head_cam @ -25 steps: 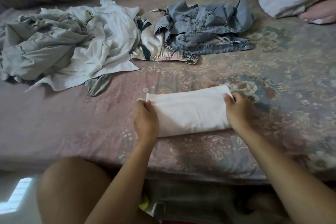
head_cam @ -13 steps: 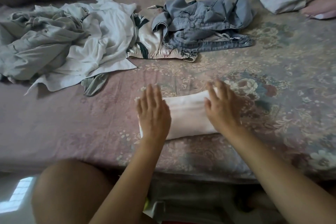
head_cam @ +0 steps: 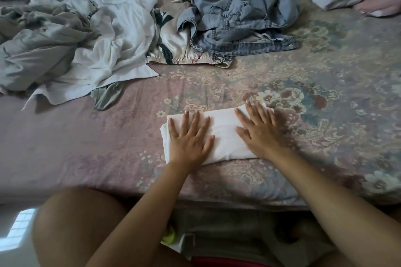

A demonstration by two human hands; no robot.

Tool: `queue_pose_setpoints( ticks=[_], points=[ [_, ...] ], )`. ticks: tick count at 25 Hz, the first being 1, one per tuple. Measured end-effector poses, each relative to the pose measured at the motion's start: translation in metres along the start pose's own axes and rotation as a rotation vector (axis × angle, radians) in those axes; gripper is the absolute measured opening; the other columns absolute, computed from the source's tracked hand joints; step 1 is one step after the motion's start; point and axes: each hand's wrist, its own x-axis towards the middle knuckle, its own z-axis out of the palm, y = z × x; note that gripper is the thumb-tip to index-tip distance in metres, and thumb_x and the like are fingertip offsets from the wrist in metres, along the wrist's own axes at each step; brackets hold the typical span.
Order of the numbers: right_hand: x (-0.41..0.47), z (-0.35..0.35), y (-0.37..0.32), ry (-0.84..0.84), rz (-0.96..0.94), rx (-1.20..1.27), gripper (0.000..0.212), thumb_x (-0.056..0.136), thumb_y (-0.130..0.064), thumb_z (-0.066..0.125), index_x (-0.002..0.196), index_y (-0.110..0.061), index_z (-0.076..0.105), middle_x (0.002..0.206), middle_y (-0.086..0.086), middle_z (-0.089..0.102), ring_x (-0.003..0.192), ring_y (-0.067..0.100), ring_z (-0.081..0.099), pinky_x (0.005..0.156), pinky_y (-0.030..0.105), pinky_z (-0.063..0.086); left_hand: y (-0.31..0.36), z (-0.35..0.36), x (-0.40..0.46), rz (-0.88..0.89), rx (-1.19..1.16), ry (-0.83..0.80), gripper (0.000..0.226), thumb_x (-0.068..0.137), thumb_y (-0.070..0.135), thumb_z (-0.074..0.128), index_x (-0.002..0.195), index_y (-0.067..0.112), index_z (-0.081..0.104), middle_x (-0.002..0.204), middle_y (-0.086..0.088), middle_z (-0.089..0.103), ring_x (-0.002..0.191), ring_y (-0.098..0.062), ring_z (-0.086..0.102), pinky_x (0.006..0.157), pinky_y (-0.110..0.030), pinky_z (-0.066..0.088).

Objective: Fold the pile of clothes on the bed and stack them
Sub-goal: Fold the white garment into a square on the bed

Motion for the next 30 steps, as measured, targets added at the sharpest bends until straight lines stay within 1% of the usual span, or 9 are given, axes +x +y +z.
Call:
queue_pose_setpoints(
  ticks=[3,6,9,12,16,18,22,26,30],
  points=[
    [-0.008,-0.003,0.002,-0.001,-0.085,-0.031,0.084,0.073,-0.074,-0.019,0.148,-0.035,-0.015,0.157,0.01,-0.019,0.145,0.028,-0.017,0.112,0.051,-0.014,-0.003,-0.006,-0.007,0.103,0.031,-0.043,0.068,0.09,0.063,0.004,0.15,0.03,0.012,0.158,-0.006,0.017,0.145,-0.032,0.008,0.108,-0.068,-0.005],
    [-0.025,0.004,0.005,0.1,-0.397,-0.21,0.086,0.084,-0.076,-0.004,0.149,-0.024,0.016,0.15,0.025,0.027,0.139,0.039,0.028,0.108,0.055,0.01,-0.017,-0.004,-0.03,0.29,0.077,-0.079,0.073,0.09,0.072,0.016,0.147,0.027,0.027,0.152,-0.008,0.034,0.139,-0.035,0.03,0.103,-0.074,0.017],
    [-0.026,0.009,0.027,0.058,-0.485,-0.323,0.087,0.081,-0.078,0.026,0.145,-0.02,0.027,0.144,0.021,0.042,0.133,0.035,0.041,0.107,0.056,0.026,-0.035,0.001,-0.036,0.3,0.146,-0.033,0.07,0.091,0.067,0.021,0.146,0.025,0.029,0.148,-0.01,0.041,0.135,-0.037,0.037,0.097,-0.073,0.026],
    [-0.023,0.003,0.036,0.11,-0.563,-0.322,0.077,0.075,-0.038,0.066,0.141,-0.018,0.031,0.138,0.024,0.048,0.128,0.039,0.046,0.097,0.061,0.041,-0.035,-0.003,-0.03,0.39,0.191,0.042,0.071,0.085,0.038,0.042,0.15,0.023,0.018,0.144,-0.016,0.044,0.13,-0.044,0.041,0.084,-0.073,0.038],
    [-0.03,0.005,0.038,0.171,-0.612,-0.367,0.054,0.084,-0.01,0.036,0.132,-0.025,0.055,0.126,0.025,0.058,0.115,0.043,0.056,0.083,0.055,0.052,-0.03,-0.016,-0.026,0.531,0.162,0.289,0.065,0.089,0.009,0.03,0.15,0.03,0.018,0.135,-0.017,0.046,0.117,-0.048,0.05,0.069,-0.068,0.045],
    [-0.031,-0.011,0.053,0.23,-0.583,-0.399,0.051,0.087,-0.008,0.034,0.126,-0.026,0.061,0.12,0.024,0.061,0.107,0.042,0.06,0.078,0.048,0.055,-0.019,-0.034,-0.005,0.586,0.118,0.301,0.061,0.094,0.011,0.022,0.15,0.034,0.015,0.13,-0.015,0.049,0.11,-0.044,0.053,0.067,-0.061,0.048],
    [-0.053,-0.054,0.129,0.308,-0.438,-0.397,0.048,0.083,-0.004,0.038,0.119,-0.019,0.067,0.108,0.026,0.065,0.092,0.041,0.065,0.068,0.045,0.057,0.042,-0.058,0.069,0.722,0.131,0.203,0.079,0.078,0.012,0.035,0.15,0.036,0.012,0.124,-0.016,0.061,0.102,-0.04,0.063,0.071,-0.051,0.052],
    [-0.1,-0.103,0.223,0.302,-0.146,-0.363,0.057,0.073,-0.006,0.031,0.117,-0.013,0.068,0.101,0.026,0.066,0.082,0.042,0.066,0.061,0.043,0.058,0.163,-0.09,0.165,0.906,0.141,0.235,0.092,0.054,0.001,0.079,0.134,0.021,0.04,0.111,-0.018,0.066,0.092,-0.037,0.067,0.062,-0.046,0.055],
    [-0.152,-0.134,0.293,0.488,0.25,-0.397,0.057,0.074,-0.007,0.029,0.127,-0.014,0.049,0.109,0.031,0.061,0.091,0.049,0.063,0.069,0.054,0.056,0.293,-0.122,0.24,1.08,0.141,0.429,0.066,0.071,-0.002,0.058,0.135,0.007,0.045,0.128,-0.018,0.059,0.109,-0.035,0.062,0.08,-0.049,0.052]
  ],
)
